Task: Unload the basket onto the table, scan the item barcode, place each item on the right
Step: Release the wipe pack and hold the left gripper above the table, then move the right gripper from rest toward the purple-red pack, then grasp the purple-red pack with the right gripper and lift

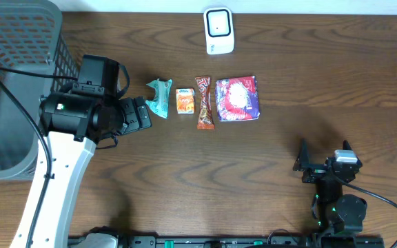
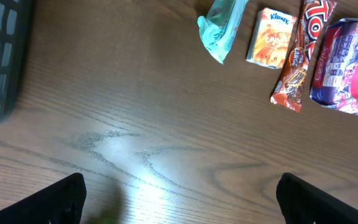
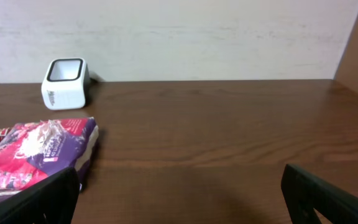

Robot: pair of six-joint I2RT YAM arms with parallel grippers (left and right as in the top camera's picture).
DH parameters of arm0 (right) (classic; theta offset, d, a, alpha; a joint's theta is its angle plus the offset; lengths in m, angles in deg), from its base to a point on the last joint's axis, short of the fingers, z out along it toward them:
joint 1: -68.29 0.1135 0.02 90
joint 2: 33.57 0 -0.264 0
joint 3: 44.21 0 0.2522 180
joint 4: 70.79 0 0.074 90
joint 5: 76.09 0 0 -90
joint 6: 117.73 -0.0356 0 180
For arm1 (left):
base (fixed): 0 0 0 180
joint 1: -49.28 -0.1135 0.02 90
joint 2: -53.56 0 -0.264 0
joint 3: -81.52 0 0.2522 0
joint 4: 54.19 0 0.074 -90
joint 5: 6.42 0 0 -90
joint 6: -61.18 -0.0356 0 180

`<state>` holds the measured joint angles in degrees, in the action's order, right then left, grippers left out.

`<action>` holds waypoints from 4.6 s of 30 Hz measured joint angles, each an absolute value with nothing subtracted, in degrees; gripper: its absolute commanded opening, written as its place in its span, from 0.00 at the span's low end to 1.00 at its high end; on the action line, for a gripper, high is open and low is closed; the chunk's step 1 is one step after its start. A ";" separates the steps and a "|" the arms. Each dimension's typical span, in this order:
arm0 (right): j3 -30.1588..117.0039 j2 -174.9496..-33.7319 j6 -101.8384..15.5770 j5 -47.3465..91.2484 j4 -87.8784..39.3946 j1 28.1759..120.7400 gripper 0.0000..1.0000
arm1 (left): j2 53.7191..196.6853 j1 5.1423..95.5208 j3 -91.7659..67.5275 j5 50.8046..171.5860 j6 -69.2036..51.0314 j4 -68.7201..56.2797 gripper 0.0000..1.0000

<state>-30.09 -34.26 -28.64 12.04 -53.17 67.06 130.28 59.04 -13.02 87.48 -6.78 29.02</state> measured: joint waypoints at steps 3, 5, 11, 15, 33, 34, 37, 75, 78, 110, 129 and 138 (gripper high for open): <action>-30.09 -34.26 -31.66 15.32 -53.54 67.04 0.99 | 130.28 59.04 -13.02 87.48 -6.76 29.02 0.98; -30.09 -34.26 -38.50 24.23 -54.15 67.06 0.99 | 130.28 59.04 -13.02 87.48 -6.78 29.02 0.98; -30.09 -34.26 -53.43 45.48 -54.96 67.06 0.99 | 130.28 59.04 -13.02 87.46 -6.78 29.02 0.98; -30.09 -34.26 -62.74 53.02 -57.83 67.06 0.99 | 130.28 59.04 -13.02 87.46 -6.78 29.05 0.98; -22.27 -35.17 -76.51 53.48 -81.39 67.06 0.99 | 130.28 59.04 -12.82 87.46 -6.78 29.18 0.98; -19.62 -35.90 -75.13 53.13 -79.14 67.06 0.99 | 130.28 59.04 -12.82 87.46 -6.78 29.16 0.98; -10.58 -39.87 -69.10 52.08 -70.63 67.06 0.99 | 130.28 59.04 -12.80 87.46 -6.78 29.18 0.98; 39.67 -114.69 -38.98 60.63 -4.04 67.10 0.99 | 130.33 59.04 -12.60 87.46 -6.78 29.20 0.98; 39.67 -114.69 -39.50 58.81 -6.09 67.10 0.98 | 130.33 59.04 -12.60 87.46 -6.78 29.20 0.98; 39.74 -123.37 -40.14 34.14 -19.66 72.41 0.99 | 130.33 59.04 -12.60 87.46 -6.78 29.20 0.98; 39.89 -150.10 -37.93 55.36 -39.20 72.15 0.65 | 130.33 59.04 -12.60 87.48 -6.78 29.22 0.98; 40.96 -154.60 -38.78 62.44 -38.18 71.43 0.01 | 130.33 59.04 -12.60 87.46 -6.78 29.20 0.98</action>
<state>40.96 -154.60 -38.78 62.44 -38.18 71.43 130.33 59.04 -12.60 87.46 -6.78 29.20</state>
